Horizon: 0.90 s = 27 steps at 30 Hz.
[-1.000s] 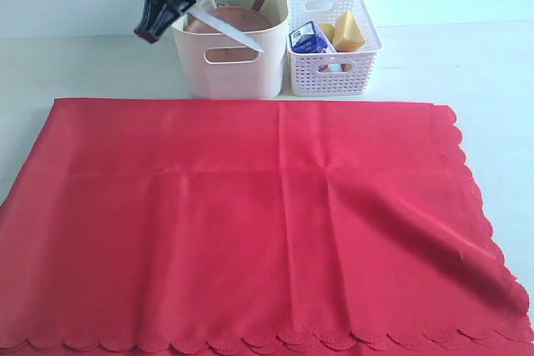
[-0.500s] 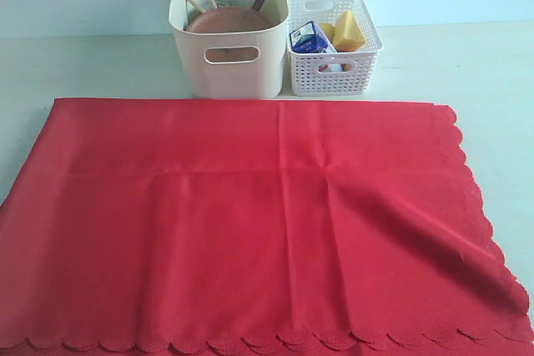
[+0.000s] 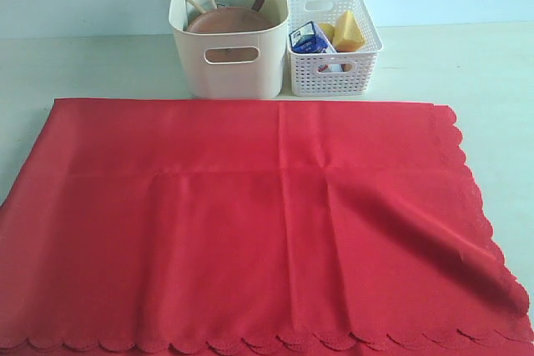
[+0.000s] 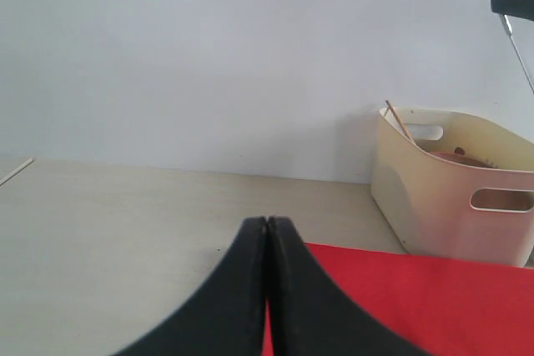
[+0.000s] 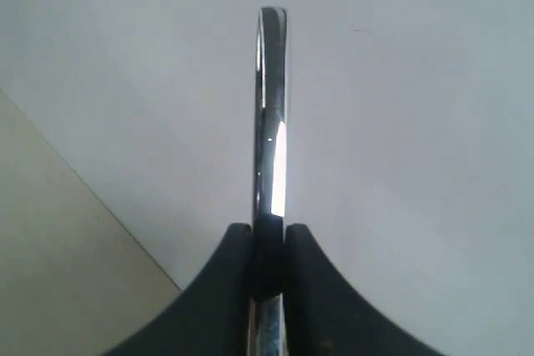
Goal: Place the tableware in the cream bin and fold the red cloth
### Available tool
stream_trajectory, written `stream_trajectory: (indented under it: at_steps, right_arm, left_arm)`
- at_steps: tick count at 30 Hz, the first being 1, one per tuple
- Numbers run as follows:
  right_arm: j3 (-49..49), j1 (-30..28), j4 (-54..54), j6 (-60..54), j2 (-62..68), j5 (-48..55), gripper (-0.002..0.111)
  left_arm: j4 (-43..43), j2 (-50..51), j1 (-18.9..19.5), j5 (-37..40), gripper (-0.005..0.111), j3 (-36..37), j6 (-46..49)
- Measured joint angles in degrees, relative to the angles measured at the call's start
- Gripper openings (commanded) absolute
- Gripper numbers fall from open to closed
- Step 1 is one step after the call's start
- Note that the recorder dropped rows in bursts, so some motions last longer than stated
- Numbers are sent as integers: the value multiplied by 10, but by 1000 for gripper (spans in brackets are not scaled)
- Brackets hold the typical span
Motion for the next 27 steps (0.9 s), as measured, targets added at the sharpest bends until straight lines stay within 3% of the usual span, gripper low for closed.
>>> stream_trajectory:
  at_steps: [3, 4, 7, 8, 10, 14, 19, 23, 27]
  right_arm:
    - [0, -1, 0, 0, 5, -10, 11]
    - [0, -2, 0, 0, 6, -15, 24]
    - [0, -2, 0, 0, 9, -29, 49]
    - [0, -2, 0, 0, 9, -32, 63]
    - [0, -2, 0, 0, 10, -36, 68]
    - [0, -3, 0, 4, 14, -22, 68]
    - [0, -3, 20, 34, -23, 108, 64]
    - [0, -3, 26, 34, -75, 202, 37]
    - [0, -3, 39, 26, -91, 258, 16]
  left_arm:
    - [0, 0, 0, 0, 2, 0, 0]
    - [0, 0, 0, 0, 2, 0, 0]
    - [0, 0, 0, 0, 2, 0, 0]
    - [0, 0, 0, 0, 2, 0, 0]
    - [0, 0, 0, 0, 2, 0, 0]
    - [0, 0, 0, 0, 2, 0, 0]
    - [0, 0, 0, 0, 2, 0, 0]
    - [0, 0, 0, 0, 2, 0, 0]
    - [0, 0, 0, 0, 2, 0, 0]
